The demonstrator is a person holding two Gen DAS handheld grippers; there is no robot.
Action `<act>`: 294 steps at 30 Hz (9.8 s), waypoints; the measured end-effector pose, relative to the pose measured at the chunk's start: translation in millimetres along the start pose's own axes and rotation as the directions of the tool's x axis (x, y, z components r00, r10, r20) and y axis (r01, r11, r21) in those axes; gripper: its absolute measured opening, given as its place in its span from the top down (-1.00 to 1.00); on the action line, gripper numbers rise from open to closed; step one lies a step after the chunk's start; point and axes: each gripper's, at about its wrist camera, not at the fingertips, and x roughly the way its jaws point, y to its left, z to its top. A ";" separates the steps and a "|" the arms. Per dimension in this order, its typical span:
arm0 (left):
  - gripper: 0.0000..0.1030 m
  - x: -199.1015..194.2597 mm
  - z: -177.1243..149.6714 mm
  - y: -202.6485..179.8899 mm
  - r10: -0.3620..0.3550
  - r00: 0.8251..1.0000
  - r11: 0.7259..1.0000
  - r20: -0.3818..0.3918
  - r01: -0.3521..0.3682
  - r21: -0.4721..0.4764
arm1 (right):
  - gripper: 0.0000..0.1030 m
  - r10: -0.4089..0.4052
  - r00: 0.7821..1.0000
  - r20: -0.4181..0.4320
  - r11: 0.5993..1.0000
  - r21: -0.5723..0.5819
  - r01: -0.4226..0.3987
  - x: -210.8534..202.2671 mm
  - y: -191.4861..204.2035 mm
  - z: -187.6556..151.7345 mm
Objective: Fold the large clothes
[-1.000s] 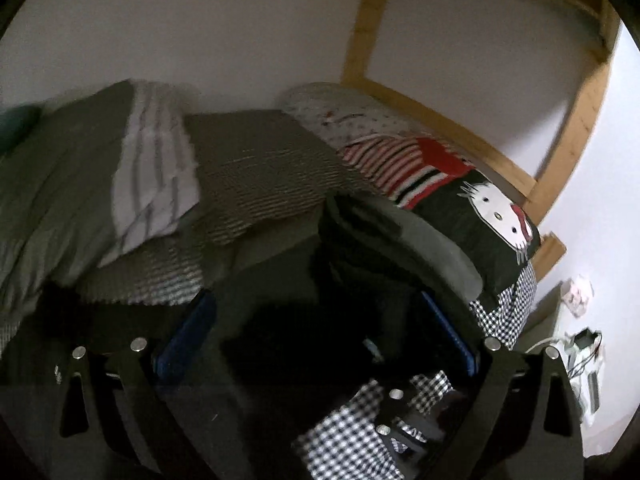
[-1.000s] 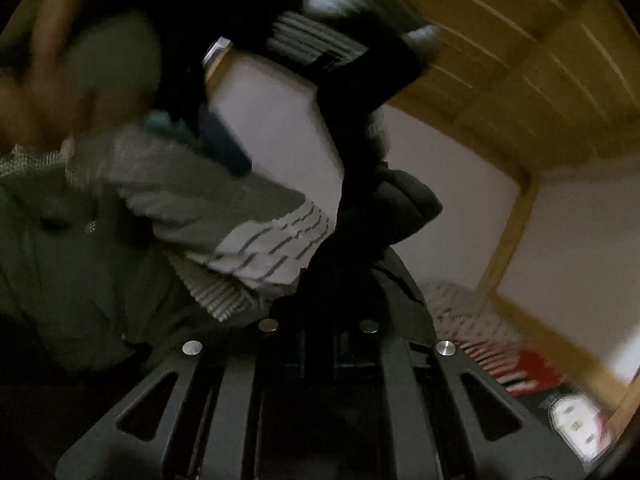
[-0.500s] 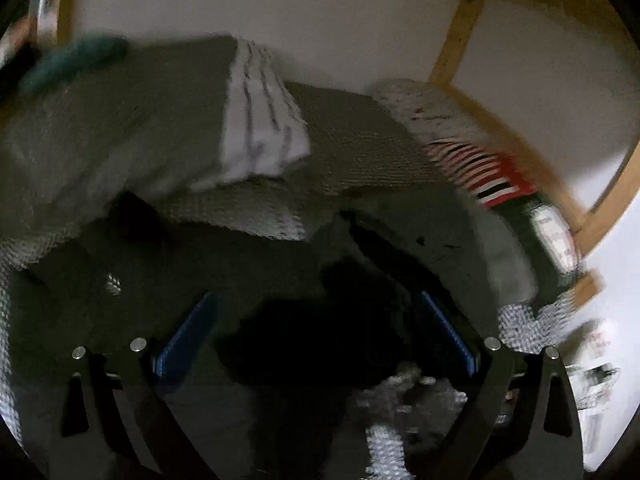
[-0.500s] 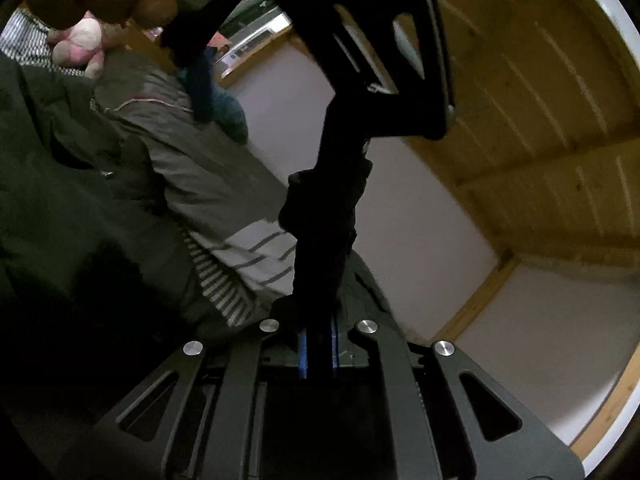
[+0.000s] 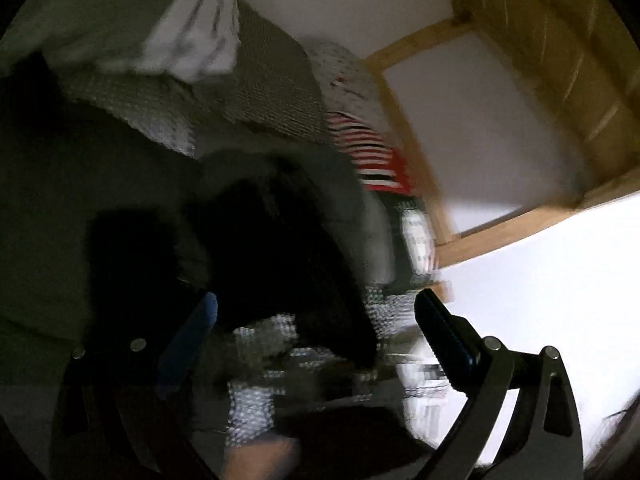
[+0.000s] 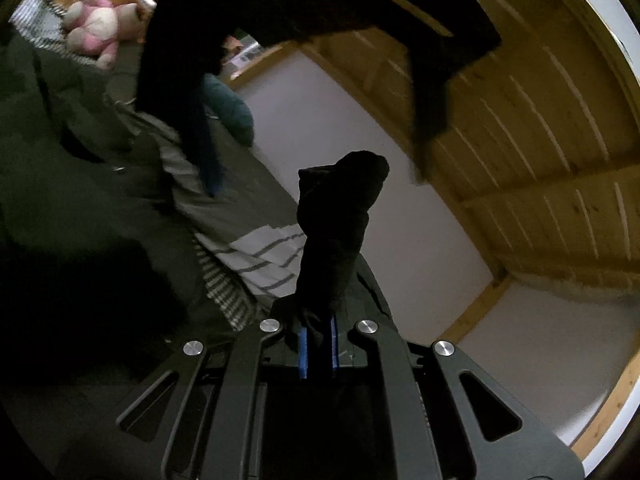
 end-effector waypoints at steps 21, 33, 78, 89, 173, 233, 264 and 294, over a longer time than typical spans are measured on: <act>0.88 -93.3 -11.7 29.6 0.419 0.866 0.879 0.272 -0.462 0.117 | -0.94 0.146 0.980 0.136 0.970 0.175 -0.169 -41.2 -6.7 23.2; 0.88 -249.3 -46.2 130.9 0.525 0.787 0.838 0.324 -0.544 -0.038 | 0.88 0.387 0.911 -0.139 0.917 -0.042 -0.396 -2.0 129.6 74.2; -0.79 -116.8 -36.8 231.4 0.829 0.354 0.377 0.432 -0.926 0.035 | -0.93 0.636 0.642 -0.428 0.714 0.641 -0.280 84.1 120.3 96.5; -0.80 -122.2 -44.0 224.3 0.815 0.351 0.377 0.461 -0.926 0.039 | -0.93 0.567 0.622 -0.540 0.723 0.688 -0.062 -0.1 61.8 20.7; 0.34 -286.2 -341.5 315.7 0.127 0.939 0.989 0.321 -0.095 -0.112 | -0.93 0.726 0.644 -0.240 0.393 0.914 -0.102 -266.3 119.8 -33.5; 0.57 -316.7 -319.2 232.0 0.593 0.755 0.760 0.281 -0.640 0.116 | 0.53 0.761 0.300 0.575 -0.539 0.818 -0.201 -175.4 72.0 -61.6; 0.56 -318.7 29.3 173.4 0.482 0.717 0.790 0.504 -0.604 0.104 | 0.50 0.597 0.476 0.646 -0.708 0.703 -0.067 156.3 -12.8 19.2; 0.53 -217.2 123.0 290.5 0.633 0.688 0.729 0.355 -0.684 0.025 | -0.93 0.817 0.467 -0.339 0.545 0.719 -0.431 167.2 42.4 149.2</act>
